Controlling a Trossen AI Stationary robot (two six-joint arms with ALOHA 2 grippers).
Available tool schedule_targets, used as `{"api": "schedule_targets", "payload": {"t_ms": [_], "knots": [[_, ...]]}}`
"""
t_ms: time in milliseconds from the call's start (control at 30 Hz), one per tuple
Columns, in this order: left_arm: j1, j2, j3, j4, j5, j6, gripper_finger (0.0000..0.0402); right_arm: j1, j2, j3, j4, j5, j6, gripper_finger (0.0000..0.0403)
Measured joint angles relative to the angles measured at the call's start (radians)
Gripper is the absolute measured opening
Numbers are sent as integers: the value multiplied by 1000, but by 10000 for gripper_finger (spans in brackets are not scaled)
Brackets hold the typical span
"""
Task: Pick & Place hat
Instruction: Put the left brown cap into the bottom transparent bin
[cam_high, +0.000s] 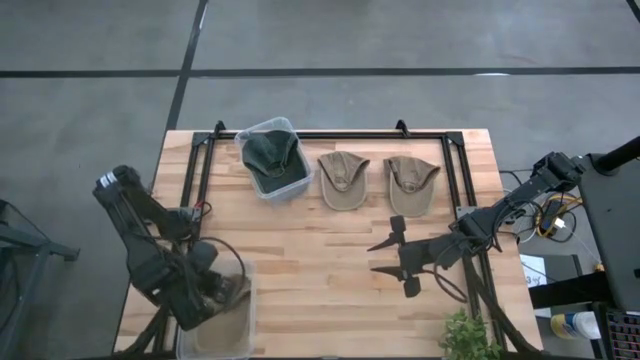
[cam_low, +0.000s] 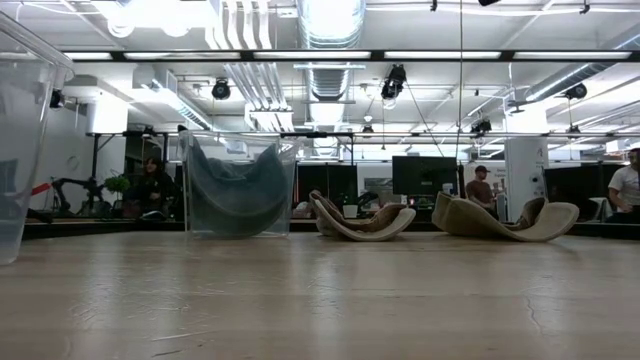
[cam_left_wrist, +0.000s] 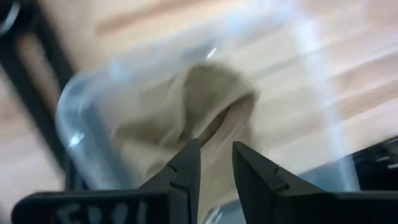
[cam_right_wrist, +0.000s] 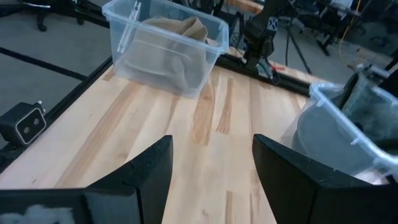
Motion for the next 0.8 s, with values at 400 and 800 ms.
{"api": "schedule_targets", "payload": {"t_ms": [400,800], "knots": [[81,-120,4,39,-672,281,85,0,-13,0,-70,49,149,215],[204,-129,3,258,-1127,793,85,-4,-13,-8,-327,397,461,215]]}}
